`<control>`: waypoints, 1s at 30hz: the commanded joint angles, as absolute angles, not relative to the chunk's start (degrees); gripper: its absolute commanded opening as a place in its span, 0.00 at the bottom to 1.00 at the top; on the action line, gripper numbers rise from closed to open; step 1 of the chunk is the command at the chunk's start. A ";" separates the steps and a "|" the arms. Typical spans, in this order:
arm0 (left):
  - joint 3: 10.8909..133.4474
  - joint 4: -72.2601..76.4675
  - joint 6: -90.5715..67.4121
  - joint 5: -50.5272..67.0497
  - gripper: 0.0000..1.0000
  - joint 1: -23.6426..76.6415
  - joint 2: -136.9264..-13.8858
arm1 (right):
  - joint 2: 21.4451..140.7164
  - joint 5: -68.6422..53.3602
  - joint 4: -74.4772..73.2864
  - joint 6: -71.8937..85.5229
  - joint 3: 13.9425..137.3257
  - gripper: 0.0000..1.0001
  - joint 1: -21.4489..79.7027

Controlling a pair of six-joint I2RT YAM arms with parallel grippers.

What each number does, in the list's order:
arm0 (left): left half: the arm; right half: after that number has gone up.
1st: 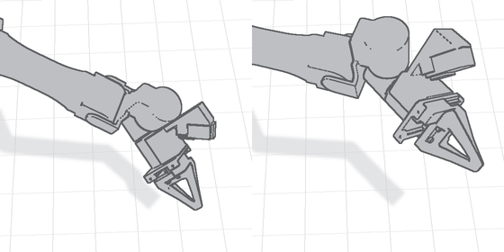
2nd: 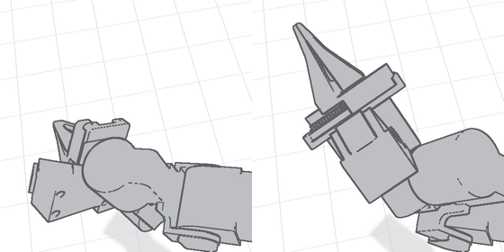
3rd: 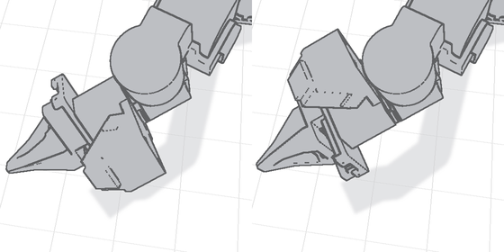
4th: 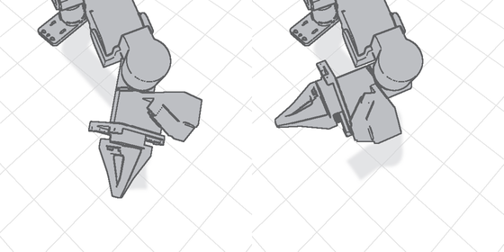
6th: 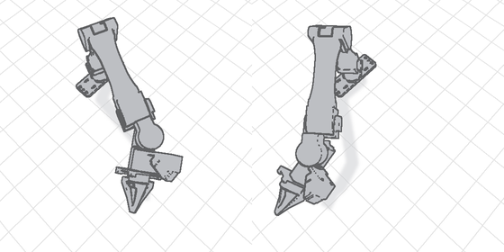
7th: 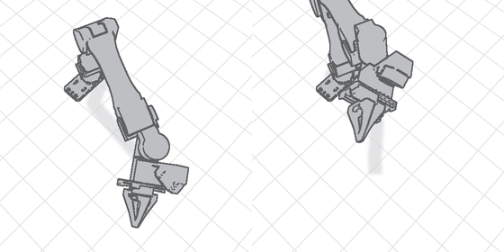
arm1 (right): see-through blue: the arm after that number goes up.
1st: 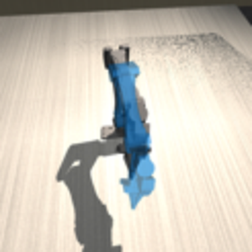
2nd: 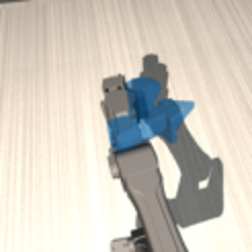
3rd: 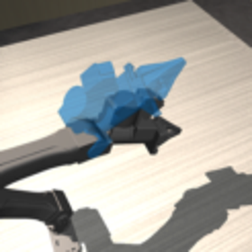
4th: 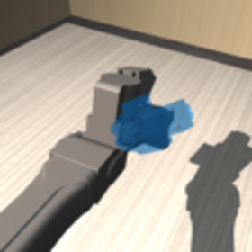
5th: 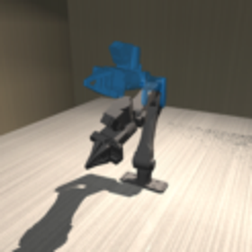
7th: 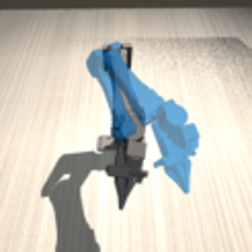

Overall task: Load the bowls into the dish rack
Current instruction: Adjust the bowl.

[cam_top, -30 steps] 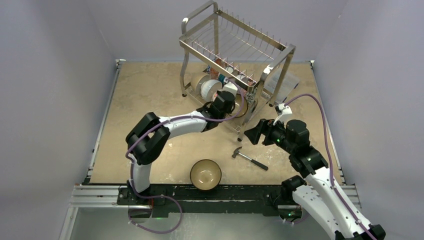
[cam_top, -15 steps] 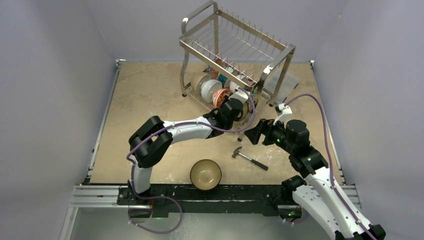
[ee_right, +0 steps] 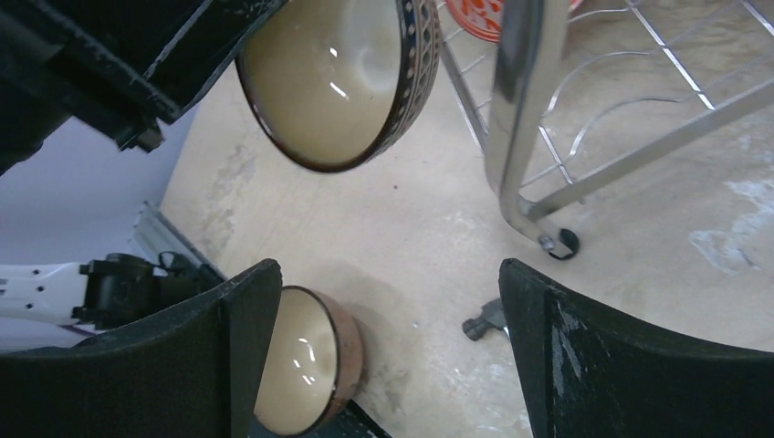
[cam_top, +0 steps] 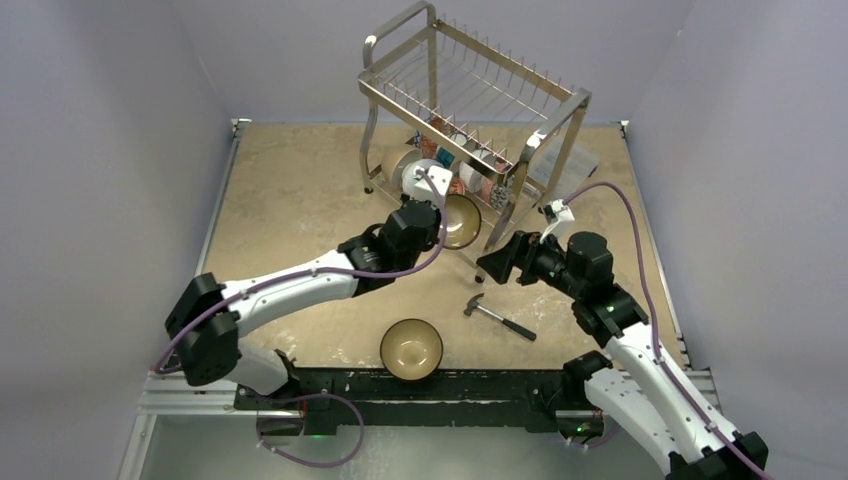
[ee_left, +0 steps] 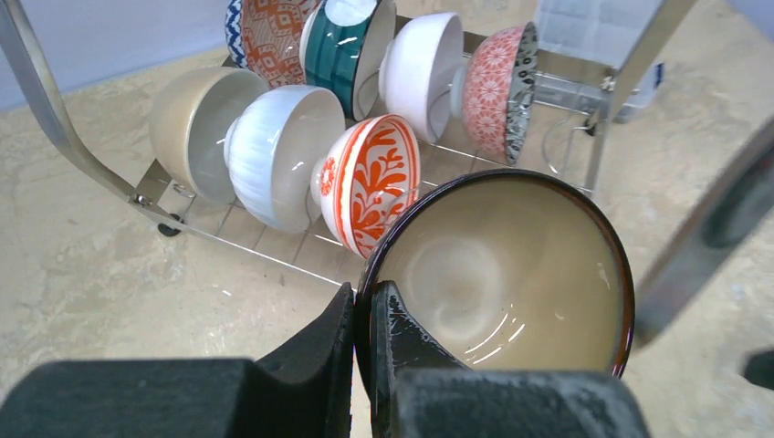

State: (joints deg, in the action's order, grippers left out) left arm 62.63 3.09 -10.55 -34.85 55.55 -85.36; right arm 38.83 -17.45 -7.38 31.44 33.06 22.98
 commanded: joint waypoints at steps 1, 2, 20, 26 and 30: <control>60.24 3.59 -17.67 -31.96 0.00 57.27 -78.68 | 40.94 -23.06 2.08 35.97 32.70 0.91 23.23; 59.70 3.18 -18.21 -31.44 0.00 57.87 -77.94 | 41.75 -23.80 3.11 36.63 32.59 0.91 23.18; 55.02 4.66 -23.29 -31.19 0.00 64.98 -68.56 | 47.02 -25.00 3.87 35.47 32.59 0.23 23.23; 55.93 0.59 -30.91 -27.98 0.48 64.27 -67.58 | 44.78 -23.58 2.43 33.04 33.27 0.00 23.21; 56.13 -4.49 -38.17 -11.29 0.85 57.03 -67.39 | 42.11 -21.41 1.41 32.18 33.84 0.00 23.22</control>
